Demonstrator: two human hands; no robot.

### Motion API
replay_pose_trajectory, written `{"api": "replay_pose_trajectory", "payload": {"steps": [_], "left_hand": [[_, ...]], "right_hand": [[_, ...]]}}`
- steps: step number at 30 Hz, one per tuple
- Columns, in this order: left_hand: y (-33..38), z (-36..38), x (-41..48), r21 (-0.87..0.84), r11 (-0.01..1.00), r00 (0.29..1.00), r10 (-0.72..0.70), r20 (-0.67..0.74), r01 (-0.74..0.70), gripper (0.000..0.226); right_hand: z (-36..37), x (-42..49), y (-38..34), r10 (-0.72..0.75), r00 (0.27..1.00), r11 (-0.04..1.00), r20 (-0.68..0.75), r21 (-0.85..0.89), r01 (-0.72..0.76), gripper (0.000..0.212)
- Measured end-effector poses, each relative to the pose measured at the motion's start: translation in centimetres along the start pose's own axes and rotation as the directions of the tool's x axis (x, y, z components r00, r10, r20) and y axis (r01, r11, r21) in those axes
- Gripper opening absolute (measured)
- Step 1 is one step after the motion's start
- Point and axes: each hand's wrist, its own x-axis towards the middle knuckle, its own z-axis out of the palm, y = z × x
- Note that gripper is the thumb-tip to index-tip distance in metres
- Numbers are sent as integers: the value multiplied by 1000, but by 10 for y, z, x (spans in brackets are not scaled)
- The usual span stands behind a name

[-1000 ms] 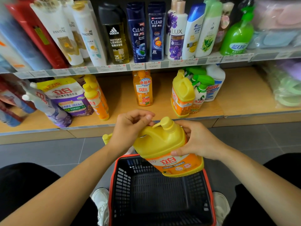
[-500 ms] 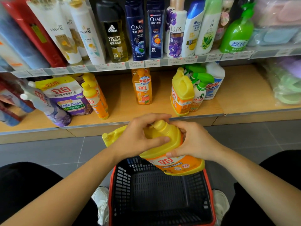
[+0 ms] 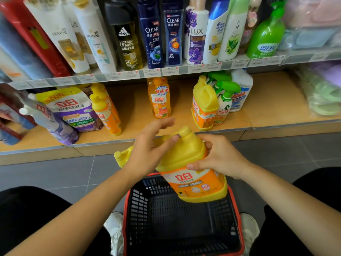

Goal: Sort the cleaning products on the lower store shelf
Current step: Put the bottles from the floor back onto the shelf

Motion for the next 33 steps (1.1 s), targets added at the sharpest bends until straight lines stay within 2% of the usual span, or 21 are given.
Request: {"api": "replay_pose_trajectory", "payload": {"steps": [3, 5, 7, 9, 12, 15, 18, 21, 23, 26, 28, 30, 33], "left_hand": [[-18, -3, -1, 84, 989, 983, -108, -148, 121, 52], [-24, -2, -1, 6, 964, 954, -262, -146, 266, 57], [-25, 2, -2, -176, 890, 899, -434, -51, 420, 74], [-28, 7, -5, -305, 799, 850, -519, 84, 518, 79], [-33, 16, -8, -373, 708, 800, -539, 265, 600, 61], [-36, 22, -13, -439, 622, 762, -540, 359, 648, 60], [-34, 29, -16, -552, 549, 778, -476, 410, 627, 71], [-29, 37, -14, -671, 512, 835, -435, 336, 536, 76], [-23, 40, -13, -734, 488, 864, -423, 275, 473, 84], [-17, 36, -5, -783, 490, 890, -423, 170, 382, 100], [-14, 31, 3, -777, 536, 911, -397, 112, 329, 106], [-12, 28, 7, -770, 564, 928, -360, 94, 297, 99], [-13, 23, 9, -736, 616, 935, -347, 68, 282, 74]], "right_hand": [[-11, 4, 1, 19, 994, 983, -108, 185, 1, 66], [-17, 9, 1, 38, 984, 952, -175, 304, 17, 66], [-22, 13, -1, 61, 970, 917, -234, 397, 38, 65], [-27, 16, -2, 76, 954, 876, -288, 476, 74, 62], [-31, 18, -4, 120, 931, 808, -344, 579, 110, 62], [-34, 19, -6, 150, 920, 719, -362, 678, 150, 56], [-33, 19, -8, 158, 918, 660, -364, 730, 176, 52], [-28, 19, -10, 104, 948, 572, -302, 798, 192, 51], [-25, 18, -11, 105, 962, 563, -253, 812, 152, 54], [-20, 16, -8, 247, 948, 602, -198, 799, 10, 53], [-13, 15, -5, 328, 932, 574, -154, 816, -67, 55], [-8, 16, -2, 375, 919, 553, -125, 825, -114, 59], [-9, 17, 0, 416, 906, 553, -78, 813, -184, 59]]}}
